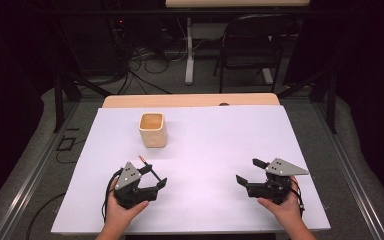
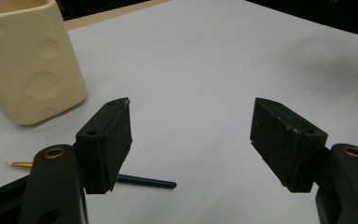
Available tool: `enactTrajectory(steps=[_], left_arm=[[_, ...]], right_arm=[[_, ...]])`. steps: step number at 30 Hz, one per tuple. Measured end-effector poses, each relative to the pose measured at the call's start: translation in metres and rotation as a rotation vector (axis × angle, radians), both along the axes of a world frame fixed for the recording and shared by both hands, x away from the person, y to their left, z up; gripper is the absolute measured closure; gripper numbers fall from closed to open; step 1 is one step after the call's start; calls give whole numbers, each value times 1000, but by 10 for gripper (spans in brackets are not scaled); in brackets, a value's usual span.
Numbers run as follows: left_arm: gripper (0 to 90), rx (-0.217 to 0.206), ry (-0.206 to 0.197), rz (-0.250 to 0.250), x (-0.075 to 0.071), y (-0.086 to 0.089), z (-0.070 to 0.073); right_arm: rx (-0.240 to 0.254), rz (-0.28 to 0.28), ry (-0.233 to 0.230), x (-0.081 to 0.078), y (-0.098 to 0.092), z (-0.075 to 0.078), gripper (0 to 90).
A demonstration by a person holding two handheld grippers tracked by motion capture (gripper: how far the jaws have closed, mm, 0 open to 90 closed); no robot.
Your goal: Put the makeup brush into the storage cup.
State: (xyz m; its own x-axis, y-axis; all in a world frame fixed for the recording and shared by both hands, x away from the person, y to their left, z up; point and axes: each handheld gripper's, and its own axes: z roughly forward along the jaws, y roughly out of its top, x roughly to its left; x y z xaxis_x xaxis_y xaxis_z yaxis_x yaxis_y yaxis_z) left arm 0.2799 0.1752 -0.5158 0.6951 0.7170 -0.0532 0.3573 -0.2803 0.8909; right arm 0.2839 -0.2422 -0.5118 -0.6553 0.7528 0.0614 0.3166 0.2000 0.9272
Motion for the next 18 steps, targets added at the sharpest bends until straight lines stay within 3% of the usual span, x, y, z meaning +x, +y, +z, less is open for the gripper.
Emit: enactTrajectory(steps=[18], left_arm=[[297, 5, 17, 31, 2, 2, 0]], right_arm=[[-7, -1, -1, 1, 0, -1, 159]])
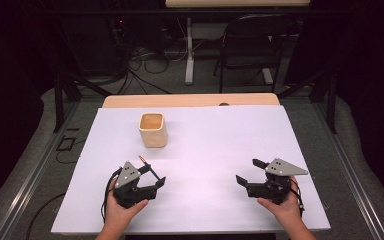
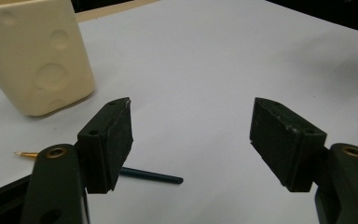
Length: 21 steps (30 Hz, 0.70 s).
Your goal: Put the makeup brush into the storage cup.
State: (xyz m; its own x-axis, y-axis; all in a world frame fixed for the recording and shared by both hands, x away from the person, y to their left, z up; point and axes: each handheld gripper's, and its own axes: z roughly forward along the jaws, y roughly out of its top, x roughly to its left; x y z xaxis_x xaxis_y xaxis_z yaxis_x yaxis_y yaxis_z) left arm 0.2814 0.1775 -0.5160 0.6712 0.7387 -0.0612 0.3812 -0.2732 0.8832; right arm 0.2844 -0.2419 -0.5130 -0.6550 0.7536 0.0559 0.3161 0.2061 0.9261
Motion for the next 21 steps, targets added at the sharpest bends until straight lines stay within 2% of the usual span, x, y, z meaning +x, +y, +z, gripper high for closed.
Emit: enactTrajectory(steps=[21], left_arm=[[309, -2, 35, 43, 3, 3, 1]], right_arm=[[3, -1, 12, 0, 0, -1, 160]])
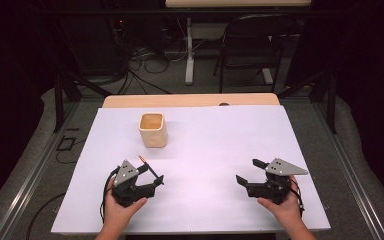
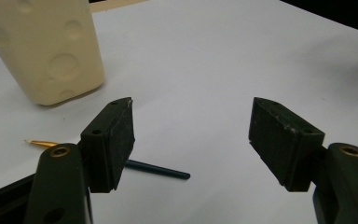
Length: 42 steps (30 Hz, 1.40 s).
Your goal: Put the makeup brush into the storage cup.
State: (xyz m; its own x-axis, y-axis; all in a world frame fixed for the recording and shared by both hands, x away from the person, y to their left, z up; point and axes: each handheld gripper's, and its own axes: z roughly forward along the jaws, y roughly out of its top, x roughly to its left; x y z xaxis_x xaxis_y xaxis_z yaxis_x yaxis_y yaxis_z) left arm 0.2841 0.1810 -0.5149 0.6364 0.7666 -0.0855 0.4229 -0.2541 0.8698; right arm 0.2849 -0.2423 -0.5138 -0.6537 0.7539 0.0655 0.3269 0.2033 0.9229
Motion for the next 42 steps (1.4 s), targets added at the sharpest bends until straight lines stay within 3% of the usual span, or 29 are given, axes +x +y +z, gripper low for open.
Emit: enactTrajectory(steps=[7, 9, 14, 23, 29, 33, 42], left_arm=[[309, 16, 18, 11, 1, 0, 0], [309, 16, 24, 23, 1, 0, 0], [326, 19, 63, 65, 3, 2, 1], [339, 41, 144, 128, 8, 7, -1], [347, 54, 167, 170, 10, 9, -3], [353, 34, 189, 180, 12, 12, -4], [352, 73, 211, 210, 15, 12, 1]], right_arm=[[-11, -4, 5, 0, -1, 0, 160], [7, -1, -8, 0, 0, -1, 160], [-14, -7, 5, 0, -1, 0, 161], [5, -4, -3, 1, 0, -1, 161], [4, -4, -1, 1, 0, -2, 161], [5, -6, 1, 1, 0, -2, 161], [5, -9, 7, 1, -1, -2, 161]])
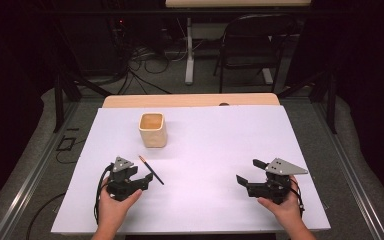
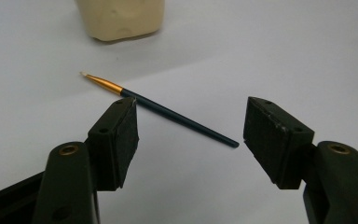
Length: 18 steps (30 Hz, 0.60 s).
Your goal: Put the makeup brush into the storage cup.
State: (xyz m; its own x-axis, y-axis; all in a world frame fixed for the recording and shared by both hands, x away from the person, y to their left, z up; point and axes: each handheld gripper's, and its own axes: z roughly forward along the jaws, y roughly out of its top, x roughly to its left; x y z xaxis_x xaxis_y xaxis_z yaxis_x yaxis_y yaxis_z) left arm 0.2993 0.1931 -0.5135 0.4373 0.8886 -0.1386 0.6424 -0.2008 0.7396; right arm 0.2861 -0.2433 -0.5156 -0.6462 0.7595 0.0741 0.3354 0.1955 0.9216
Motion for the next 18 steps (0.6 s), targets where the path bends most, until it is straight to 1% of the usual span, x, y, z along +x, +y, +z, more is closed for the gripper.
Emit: enactTrajectory(steps=[2, 3, 4, 6, 9, 10, 11, 14, 17, 18], left_arm=[[351, 22, 2, 2, 1, -1, 3], [351, 26, 8, -1, 2, 0, 4], [352, 28, 13, 1, 2, -1, 4], [352, 37, 27, 1, 3, 0, 5], [355, 35, 55, 1, 5, 2, 7], [356, 35, 61, 2, 7, 3, 7], [356, 37, 71, 4, 7, 3, 8], [356, 70, 90, 20, 10, 4, 12], [376, 64, 105, 19, 14, 7, 15], [377, 60, 118, 24, 15, 7, 16]], right_arm=[[-1, -2, 6, 0, 0, 0, 161], [-1, 4, 12, 0, -1, 0, 161], [6, 0, 3, 1, 0, -1, 161], [6, 0, 2, 0, 0, -1, 161], [8, -1, 5, 0, 0, -1, 162], [-6, -4, 16, 0, -1, 0, 162], [4, 0, 8, 0, -1, -1, 161], [4, 0, 3, 1, 0, -1, 162], [6, 1, 3, 1, 1, -2, 162], [4, 1, 4, 1, 1, -2, 162]])
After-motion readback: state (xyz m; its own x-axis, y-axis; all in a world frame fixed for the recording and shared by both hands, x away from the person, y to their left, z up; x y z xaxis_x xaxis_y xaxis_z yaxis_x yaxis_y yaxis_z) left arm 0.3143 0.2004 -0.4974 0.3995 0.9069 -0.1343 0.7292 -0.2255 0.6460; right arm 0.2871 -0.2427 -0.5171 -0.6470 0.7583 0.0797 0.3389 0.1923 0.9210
